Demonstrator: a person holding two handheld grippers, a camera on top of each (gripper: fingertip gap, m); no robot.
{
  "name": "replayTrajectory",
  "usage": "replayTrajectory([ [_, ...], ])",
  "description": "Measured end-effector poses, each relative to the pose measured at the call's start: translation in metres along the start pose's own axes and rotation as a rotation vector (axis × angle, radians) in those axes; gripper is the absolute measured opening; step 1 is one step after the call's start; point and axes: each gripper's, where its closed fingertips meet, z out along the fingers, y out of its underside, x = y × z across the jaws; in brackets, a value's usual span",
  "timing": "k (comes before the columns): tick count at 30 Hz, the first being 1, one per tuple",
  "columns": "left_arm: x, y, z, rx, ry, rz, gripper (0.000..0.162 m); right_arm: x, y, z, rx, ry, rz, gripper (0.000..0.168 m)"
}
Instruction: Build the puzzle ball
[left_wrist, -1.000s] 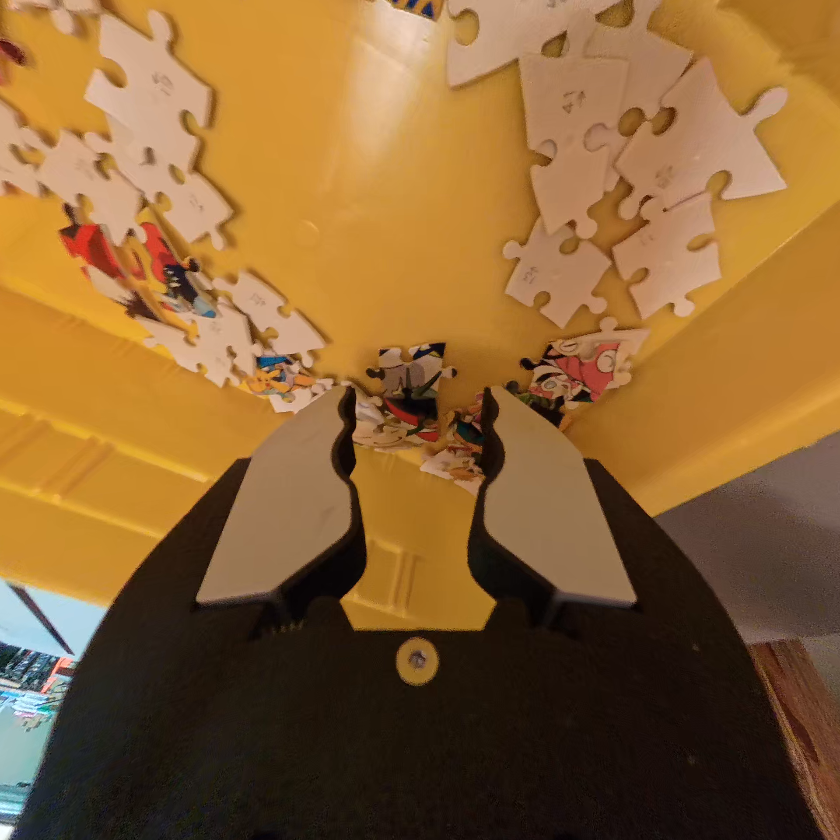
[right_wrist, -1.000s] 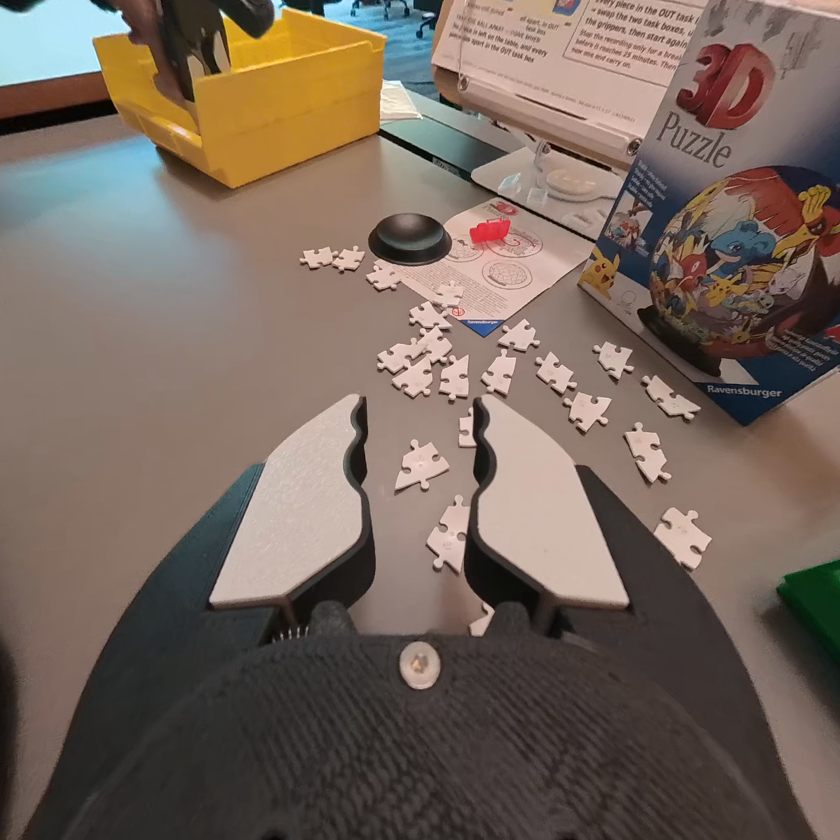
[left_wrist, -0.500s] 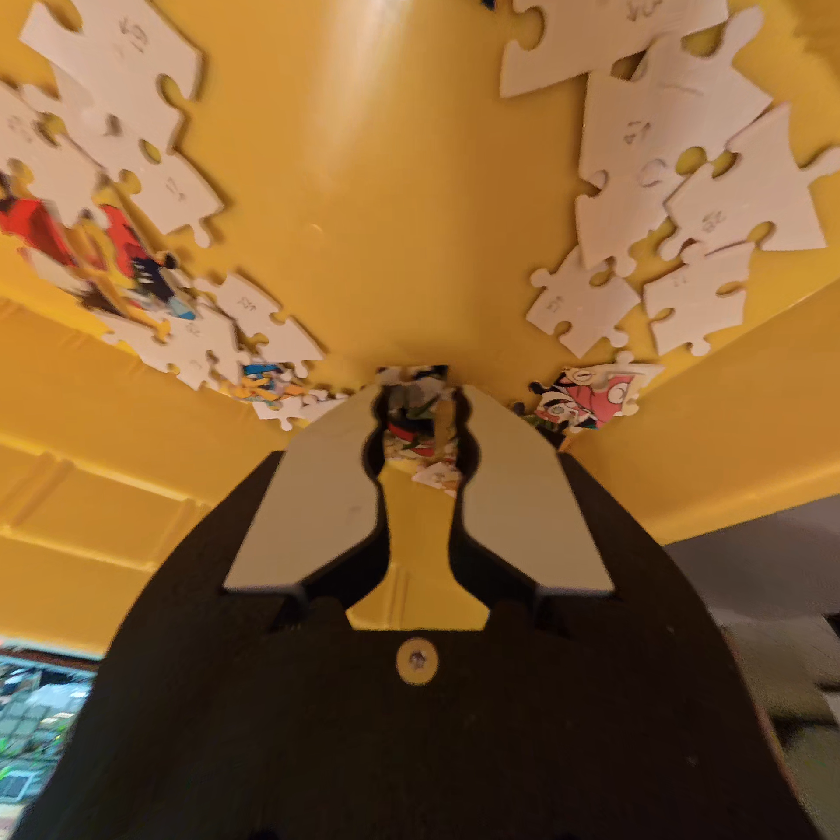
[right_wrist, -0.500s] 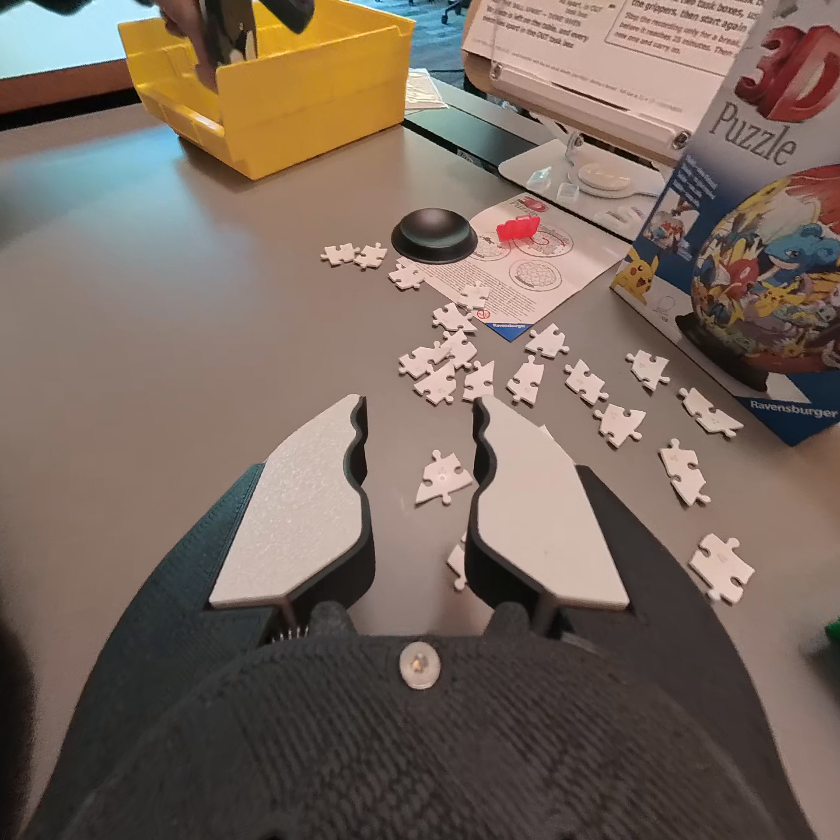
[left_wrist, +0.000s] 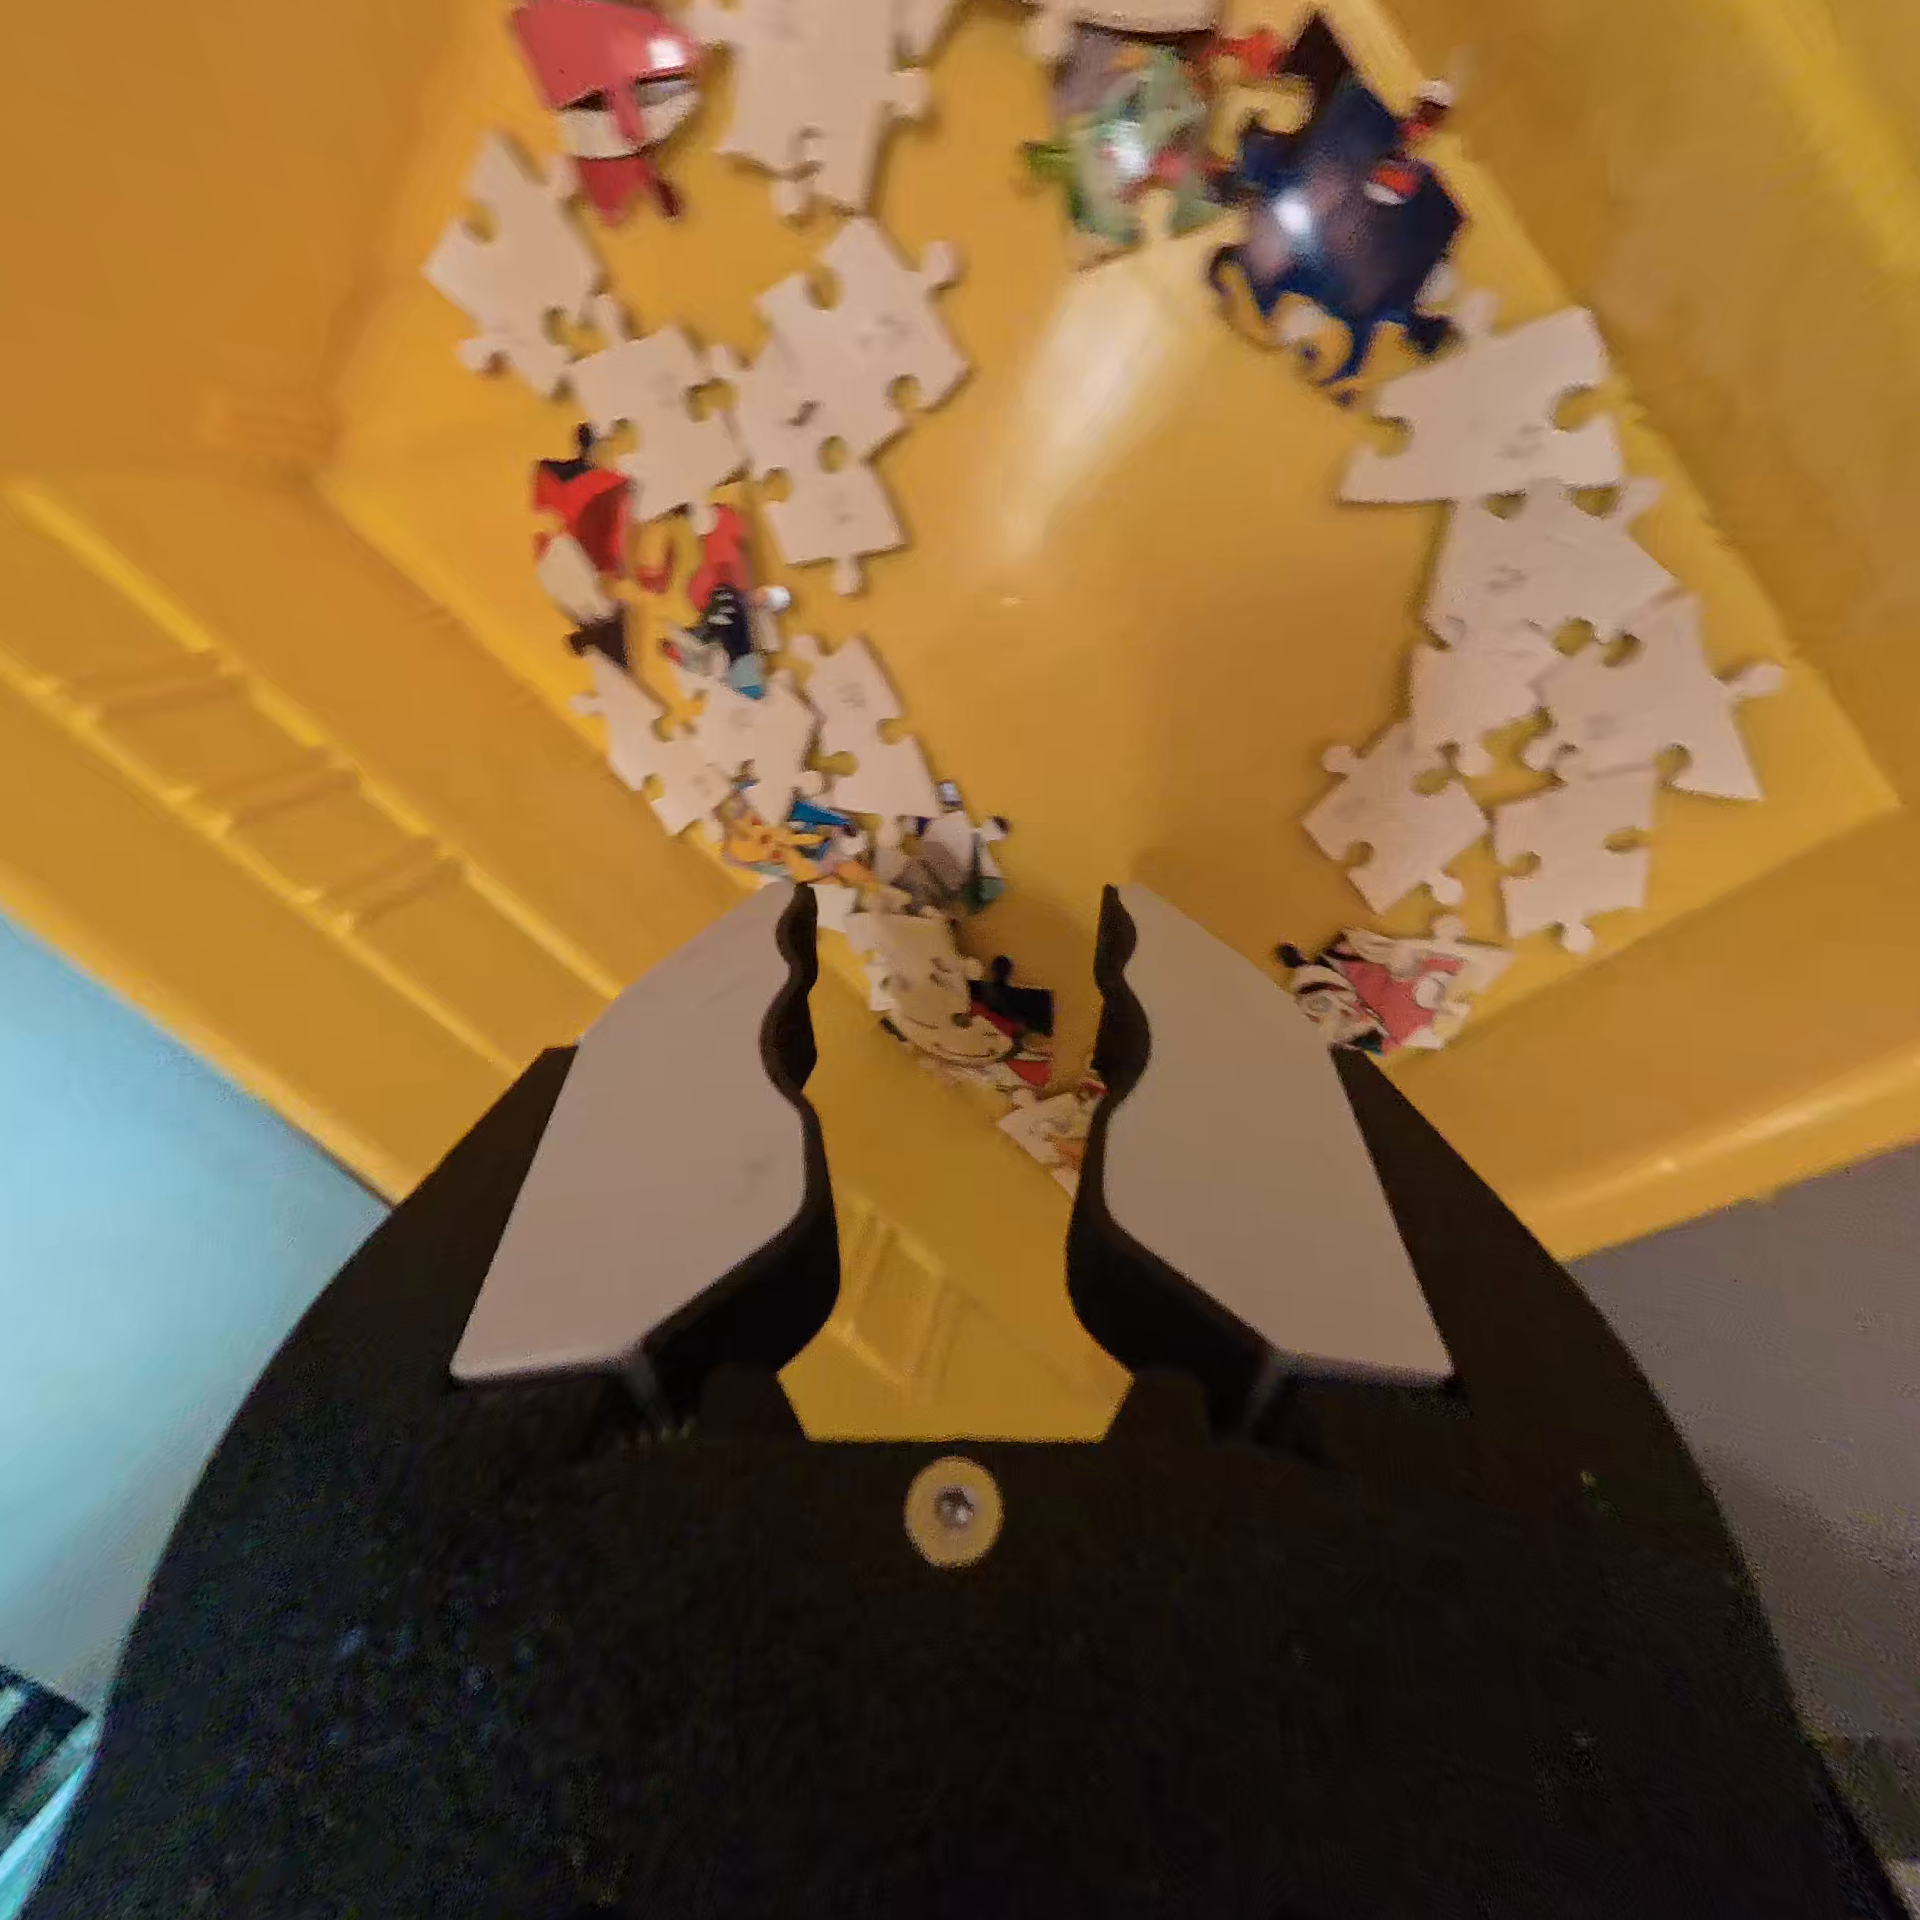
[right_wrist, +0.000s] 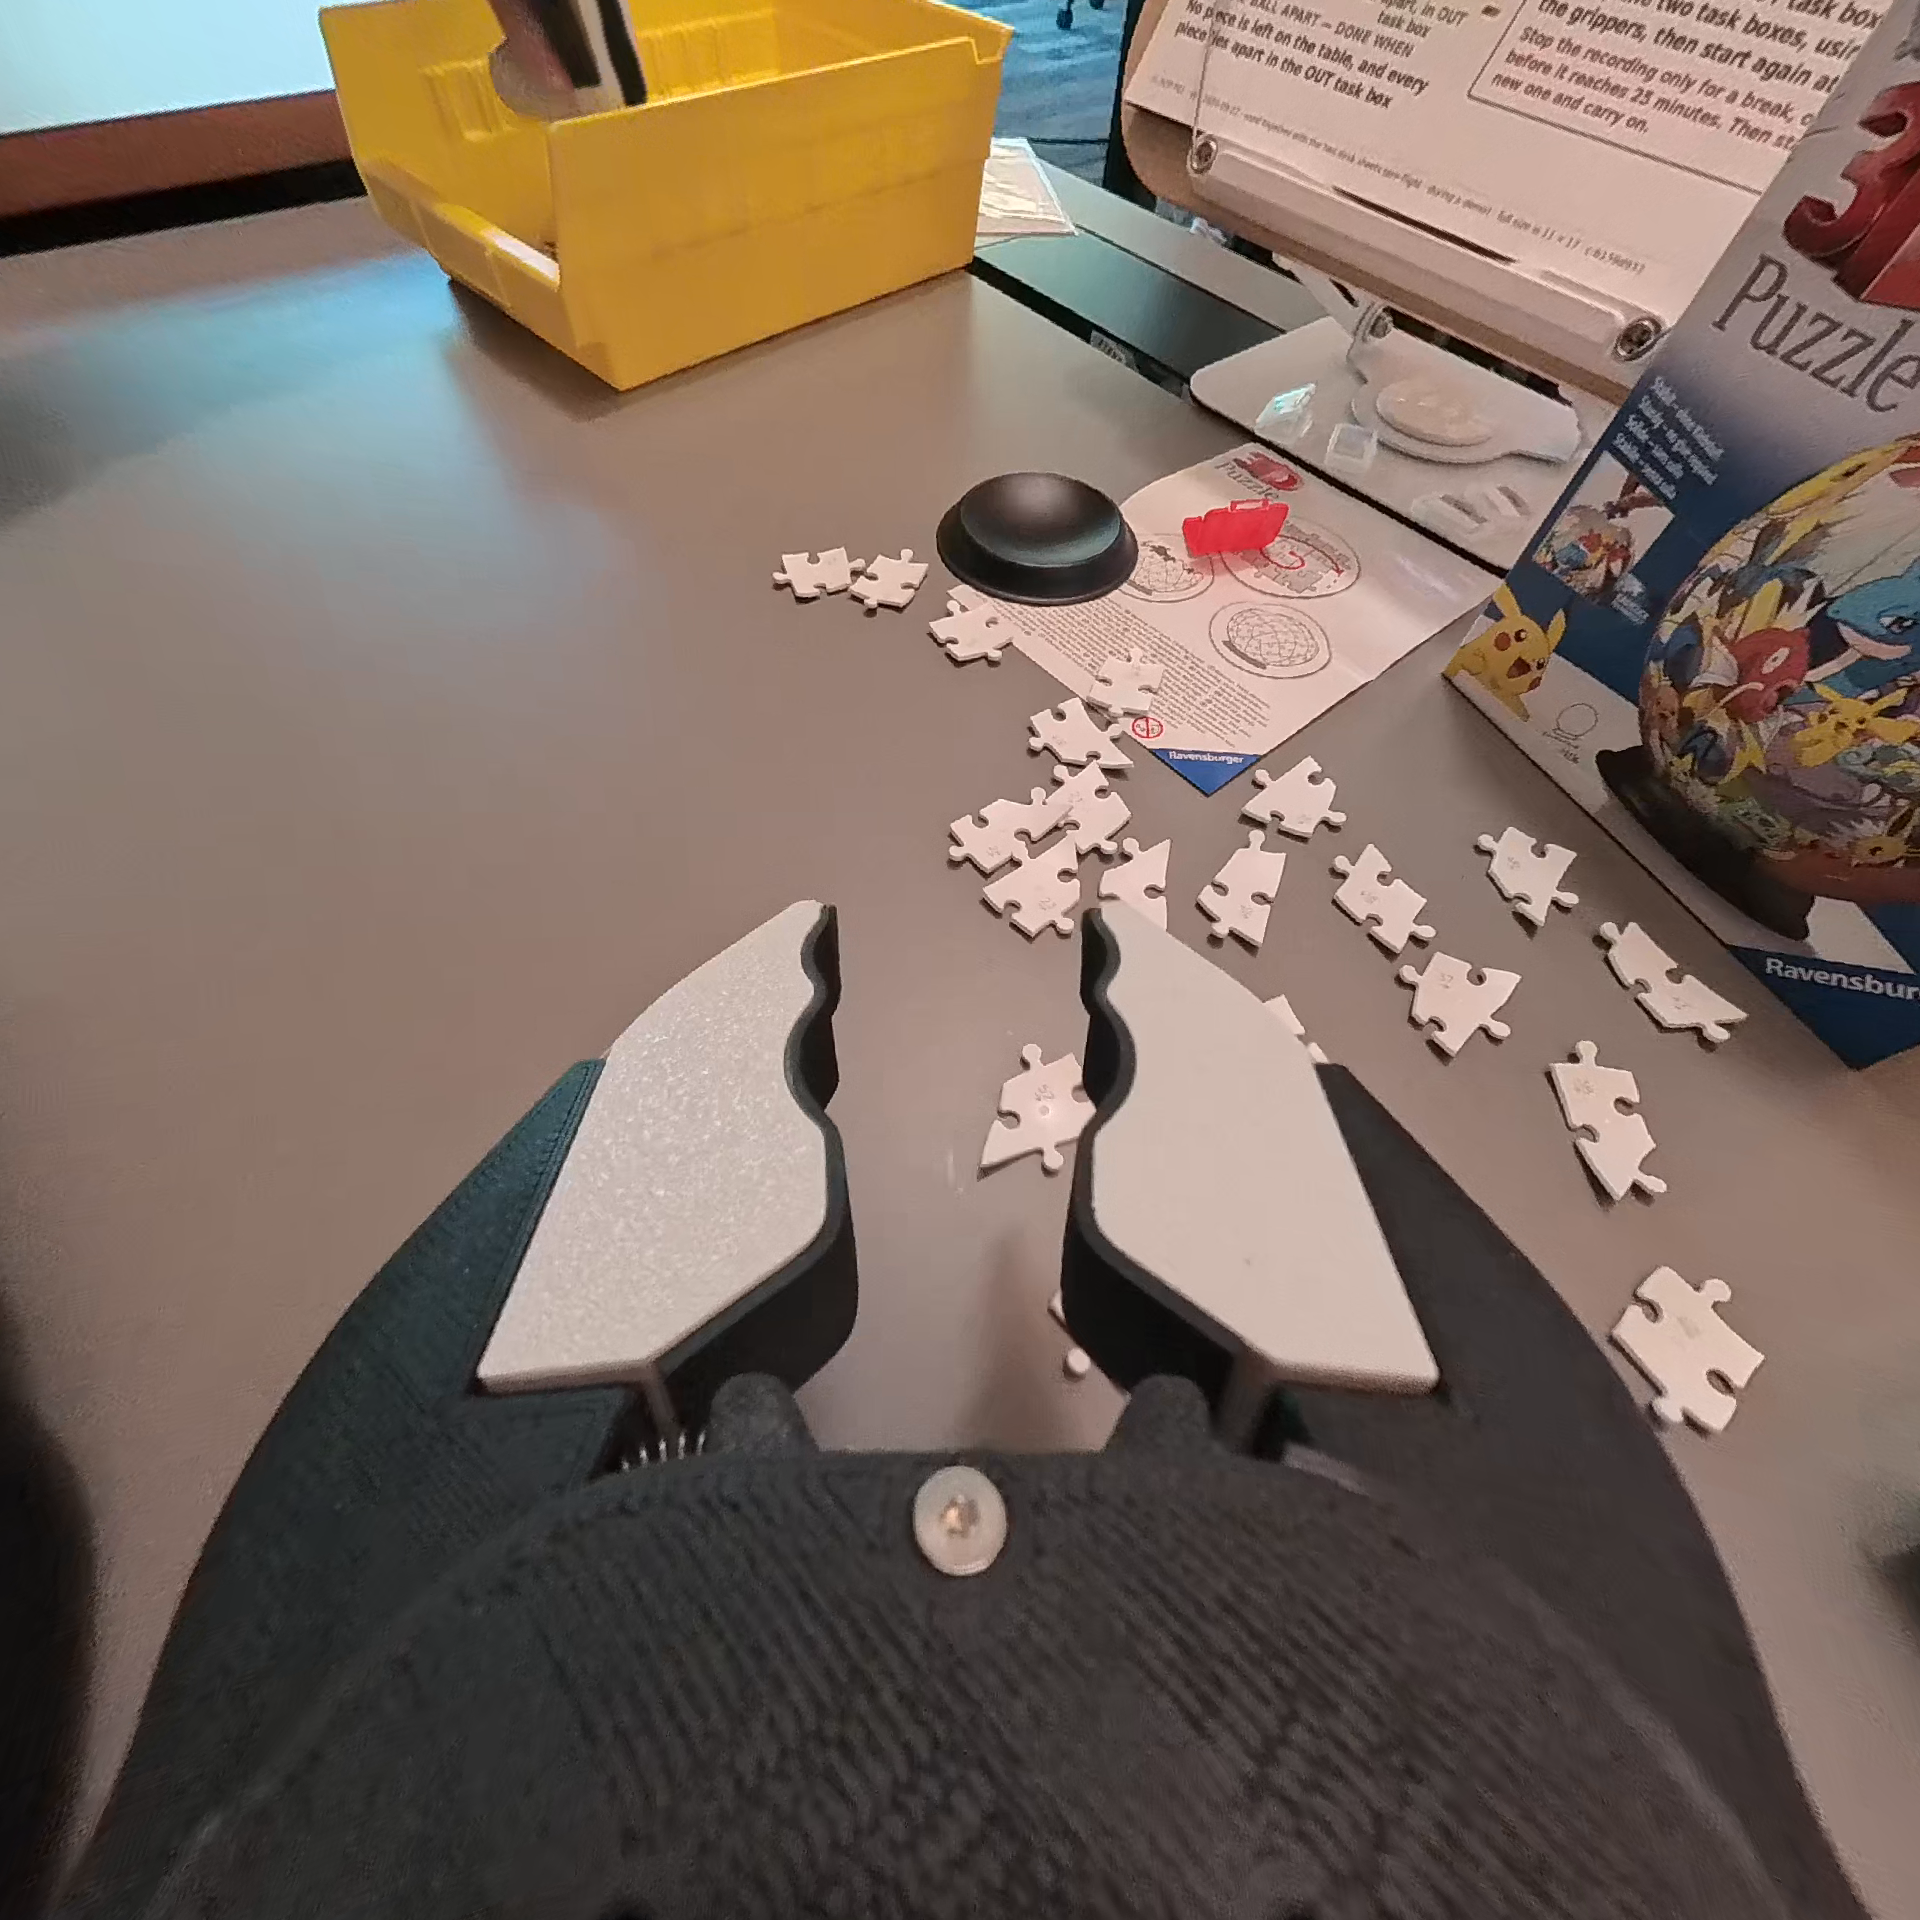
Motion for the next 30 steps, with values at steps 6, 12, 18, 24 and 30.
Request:
replayTrajectory([
  [6,0.051,-0.015,-0.001,0.019,0.307,-0.052,0.047,0.003,0.007,-0.007,0.007,0.014,0.034,0.045],
  [12,0.081,-0.008,0.010,-0.072,0.333,0.091,0.040,0.004,0.009,-0.009,0.002,0.018,0.040,0.045],
  [18,0.083,0.000,0.012,-0.189,0.299,-0.078,0.048,0.005,0.011,-0.007,-0.011,0.022,0.040,0.045],
  [24,0.083,-0.002,0.007,-0.207,0.309,-0.263,0.045,0.006,0.011,-0.007,-0.008,0.025,0.048,0.045],
  [30,0.089,-0.001,0.015,-0.212,0.288,-0.307,0.041,0.005,0.014,-0.004,-0.013,0.017,0.054,0.045],
])
